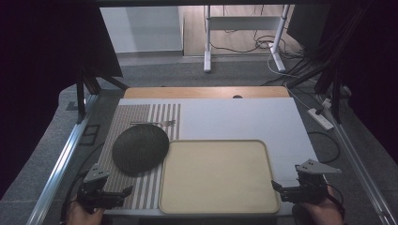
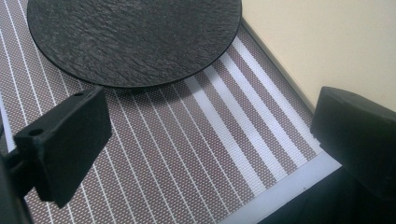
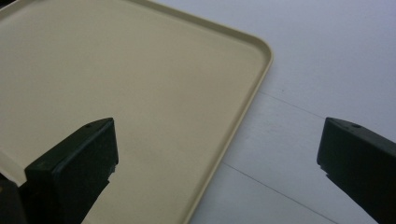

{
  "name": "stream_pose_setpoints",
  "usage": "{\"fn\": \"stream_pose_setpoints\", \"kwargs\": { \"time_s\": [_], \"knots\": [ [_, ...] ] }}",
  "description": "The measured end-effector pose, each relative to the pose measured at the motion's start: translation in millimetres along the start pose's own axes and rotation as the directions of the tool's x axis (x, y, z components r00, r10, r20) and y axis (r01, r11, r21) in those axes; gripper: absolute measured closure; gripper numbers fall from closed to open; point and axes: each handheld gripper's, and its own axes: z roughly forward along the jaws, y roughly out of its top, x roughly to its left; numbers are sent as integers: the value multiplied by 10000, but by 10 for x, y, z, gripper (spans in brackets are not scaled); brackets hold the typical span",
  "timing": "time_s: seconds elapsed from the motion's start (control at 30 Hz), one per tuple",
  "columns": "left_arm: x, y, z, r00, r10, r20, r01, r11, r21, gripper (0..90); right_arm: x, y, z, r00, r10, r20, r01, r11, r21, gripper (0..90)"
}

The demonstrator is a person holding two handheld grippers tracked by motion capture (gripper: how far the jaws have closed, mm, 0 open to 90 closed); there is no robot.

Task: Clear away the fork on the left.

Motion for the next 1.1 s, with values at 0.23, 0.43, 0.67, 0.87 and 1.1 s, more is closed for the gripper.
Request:
{"fn": "stream_pose_setpoints", "kwargs": {
  "time_s": [0.23, 0.43, 0.67, 0.87, 1.1],
  "knots": [
    [32, -3, -3, 9994, -122, 322, 123, 9999, -13, 1, 13, 2, 2, 9999, -104, -35, 104, 9999, 31, 0],
    [29, 1, 2, 9994, -89, 348, 88, 10000, 16, 4, 13, -1, 3, 9999, -145, -74, 145, 9999, 41, 0],
    [45, 2, 0, 9986, -150, 513, 151, 9999, -20, 3, 33, 2, 17, 9994, -334, -37, 334, 9993, 173, 0],
    [44, 0, -15, 9982, -101, 584, 113, 9998, -192, 0, 29, -1, 11, 9995, -301, -23, 302, 9994, 157, 0],
    [64, 62, -25, 9987, 193, 474, -165, 9981, -597, 0, 31, -4, 9, 9995, -313, -15, 313, 9994, 148, 0]
  ]
}}
